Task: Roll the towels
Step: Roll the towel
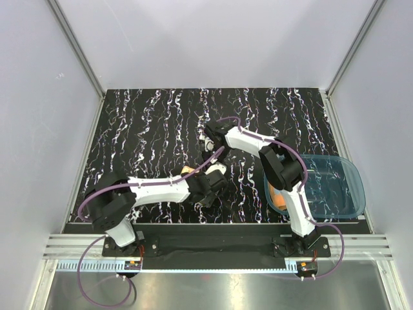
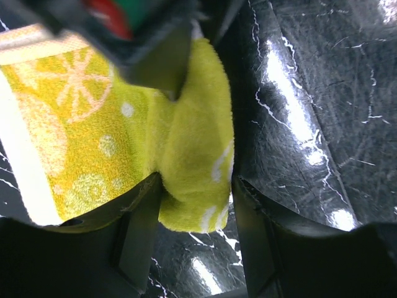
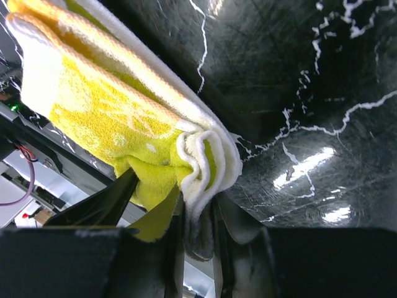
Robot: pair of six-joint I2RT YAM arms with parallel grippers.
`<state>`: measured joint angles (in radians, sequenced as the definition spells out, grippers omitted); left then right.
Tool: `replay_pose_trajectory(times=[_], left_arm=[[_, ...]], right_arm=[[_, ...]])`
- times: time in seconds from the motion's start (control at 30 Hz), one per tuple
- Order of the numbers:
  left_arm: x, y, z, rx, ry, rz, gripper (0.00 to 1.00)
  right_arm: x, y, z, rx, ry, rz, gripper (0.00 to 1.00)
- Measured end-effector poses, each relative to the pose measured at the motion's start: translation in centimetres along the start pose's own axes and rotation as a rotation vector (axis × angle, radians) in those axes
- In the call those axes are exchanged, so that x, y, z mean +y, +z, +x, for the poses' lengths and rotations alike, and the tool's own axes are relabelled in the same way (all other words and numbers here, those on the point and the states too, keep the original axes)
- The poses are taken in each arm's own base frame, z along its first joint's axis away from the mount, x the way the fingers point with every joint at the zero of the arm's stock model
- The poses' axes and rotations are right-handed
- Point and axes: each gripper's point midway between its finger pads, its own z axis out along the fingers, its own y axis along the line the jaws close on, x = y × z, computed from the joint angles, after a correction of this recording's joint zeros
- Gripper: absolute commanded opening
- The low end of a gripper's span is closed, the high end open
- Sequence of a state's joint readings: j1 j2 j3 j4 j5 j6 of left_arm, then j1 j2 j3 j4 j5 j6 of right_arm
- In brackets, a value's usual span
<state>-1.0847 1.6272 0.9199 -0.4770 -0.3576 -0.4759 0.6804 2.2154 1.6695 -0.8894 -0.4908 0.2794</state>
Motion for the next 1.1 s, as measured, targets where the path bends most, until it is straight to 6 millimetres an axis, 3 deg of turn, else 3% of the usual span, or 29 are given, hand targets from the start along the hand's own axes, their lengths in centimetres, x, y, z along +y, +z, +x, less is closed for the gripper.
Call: replay_pose_trajectory(times=[0.17, 0.3, 0.33, 0.43, 0.57, 0.6, 0.63, 0.73, 0.87, 1.1], left_arm=[[-0.2, 0.3, 0.4, -0.005, 0.031, -0.028, 0.50], [0.0, 0.3, 0.5, -0.013, 0.043, -0.054, 0.25], [0.2, 0.3, 0.5, -0.016, 0.045, -0.063, 0.13], [0.3, 0.2, 0.4, -0.031, 0.036, -0.069, 0.00], [0.3, 0.1, 0.4, -0.046, 0.023, -0.064, 0.00], [0.3, 0.0, 0.4, -0.049, 0.019, -0.060, 0.00], [0.3, -0.1, 0.5, -0.050, 0.017, -0.057, 0.00], [0.3, -0.4, 1.0, -0.042, 0.012, -0.036, 0.00], [-0.1, -0.9, 1.7, -0.028, -0.005, 0.012, 0.00], [-1.7, -1.4, 1.9, -0.042, -0.097, 0.135, 0.00]], right_arm=[[0.2, 0.2, -0.3, 0.012, -0.004, -0.010, 0.36], [0.2, 0.5, -0.4, 0.024, -0.004, -0.026, 0.40], [0.1, 0.5, -0.5, 0.027, -0.002, -0.031, 0.40], [-0.1, 0.6, -0.5, 0.037, 0.011, -0.055, 0.40], [-0.6, 0.5, -0.5, 0.050, 0.040, -0.091, 0.44], [-0.6, 0.5, -0.4, 0.055, 0.050, -0.105, 0.47], [-0.7, 0.4, -0.3, 0.059, 0.063, -0.123, 0.57], [-0.7, -0.3, -0.1, 0.061, 0.100, -0.170, 0.69], [-1.9, -1.5, -0.9, 0.026, 0.132, -0.167, 0.78], [-5.0, -3.8, -4.1, -0.100, 0.190, -0.127, 0.79]])
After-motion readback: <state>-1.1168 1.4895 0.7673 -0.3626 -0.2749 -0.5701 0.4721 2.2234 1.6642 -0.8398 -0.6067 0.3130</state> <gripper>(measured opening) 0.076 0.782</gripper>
